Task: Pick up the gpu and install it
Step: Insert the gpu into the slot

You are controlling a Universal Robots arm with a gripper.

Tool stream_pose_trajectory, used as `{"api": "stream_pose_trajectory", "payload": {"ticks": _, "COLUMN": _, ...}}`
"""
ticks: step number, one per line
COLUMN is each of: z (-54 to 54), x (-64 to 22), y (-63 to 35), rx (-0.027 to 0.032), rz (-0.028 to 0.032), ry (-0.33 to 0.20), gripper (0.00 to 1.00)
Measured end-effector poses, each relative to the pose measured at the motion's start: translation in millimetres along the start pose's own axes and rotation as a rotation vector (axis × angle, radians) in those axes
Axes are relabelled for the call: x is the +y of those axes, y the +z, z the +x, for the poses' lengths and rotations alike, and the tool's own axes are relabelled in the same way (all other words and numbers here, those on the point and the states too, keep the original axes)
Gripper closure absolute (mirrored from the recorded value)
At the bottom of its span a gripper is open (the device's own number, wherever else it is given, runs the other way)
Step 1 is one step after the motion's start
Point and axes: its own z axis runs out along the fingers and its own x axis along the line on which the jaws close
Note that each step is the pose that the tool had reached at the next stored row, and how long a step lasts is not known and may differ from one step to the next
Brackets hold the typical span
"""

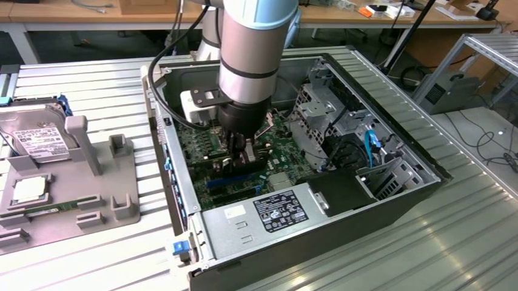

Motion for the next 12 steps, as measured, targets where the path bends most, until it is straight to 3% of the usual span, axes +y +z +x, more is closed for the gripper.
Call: {"api": "stream_pose_trajectory", "payload": {"ticks": 12, "z": -0.5, "x": 0.1, "y": 3.5, "rx": 0.0015, "rz": -0.0001, "ry": 0.000, "gripper": 0.73}}
